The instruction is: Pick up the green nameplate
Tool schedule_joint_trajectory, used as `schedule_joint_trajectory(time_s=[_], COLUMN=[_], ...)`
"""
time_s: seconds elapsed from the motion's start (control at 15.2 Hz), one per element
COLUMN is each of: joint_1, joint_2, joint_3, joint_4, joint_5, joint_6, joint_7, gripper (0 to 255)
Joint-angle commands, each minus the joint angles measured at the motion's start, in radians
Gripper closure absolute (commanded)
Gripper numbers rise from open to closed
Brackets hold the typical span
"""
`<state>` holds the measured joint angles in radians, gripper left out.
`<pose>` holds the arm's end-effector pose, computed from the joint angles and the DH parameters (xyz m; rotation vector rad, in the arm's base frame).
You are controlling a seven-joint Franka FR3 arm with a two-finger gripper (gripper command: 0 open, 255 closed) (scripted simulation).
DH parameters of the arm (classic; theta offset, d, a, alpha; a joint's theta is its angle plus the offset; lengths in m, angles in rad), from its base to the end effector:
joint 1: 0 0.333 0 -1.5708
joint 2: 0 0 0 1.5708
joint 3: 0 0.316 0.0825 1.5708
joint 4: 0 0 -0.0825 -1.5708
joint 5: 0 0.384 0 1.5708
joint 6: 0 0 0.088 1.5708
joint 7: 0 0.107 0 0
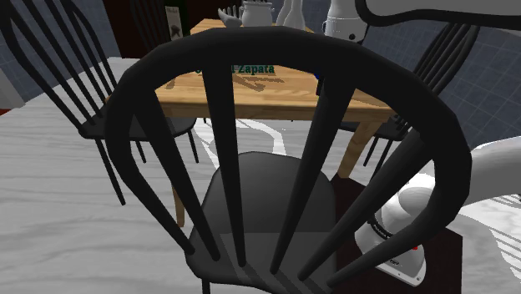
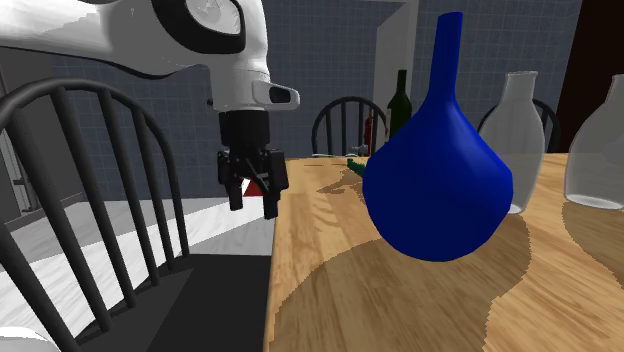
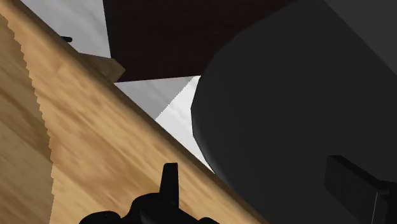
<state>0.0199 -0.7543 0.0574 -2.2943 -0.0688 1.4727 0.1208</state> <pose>0.3051 0.0215 0.6015 3.0251 -0.0980 -0.0877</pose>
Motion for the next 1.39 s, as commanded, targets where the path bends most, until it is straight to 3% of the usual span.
schedule_joint_trajectory(time_s=[0.0, 0.66, 1.32], joint_1=[0.000, 0.010, 0.027], joint_2=[0.000, 0.269, 0.549], joint_3=[0.000, -0.055, -0.091], joint_4=[0.000, 0.183, 0.472], joint_5=[0.000, -0.019, 0.016], joint_6=[0.000, 0.247, 0.395], joint_7=[0.000, -0.115, -0.237], gripper=[0, 0, 0])
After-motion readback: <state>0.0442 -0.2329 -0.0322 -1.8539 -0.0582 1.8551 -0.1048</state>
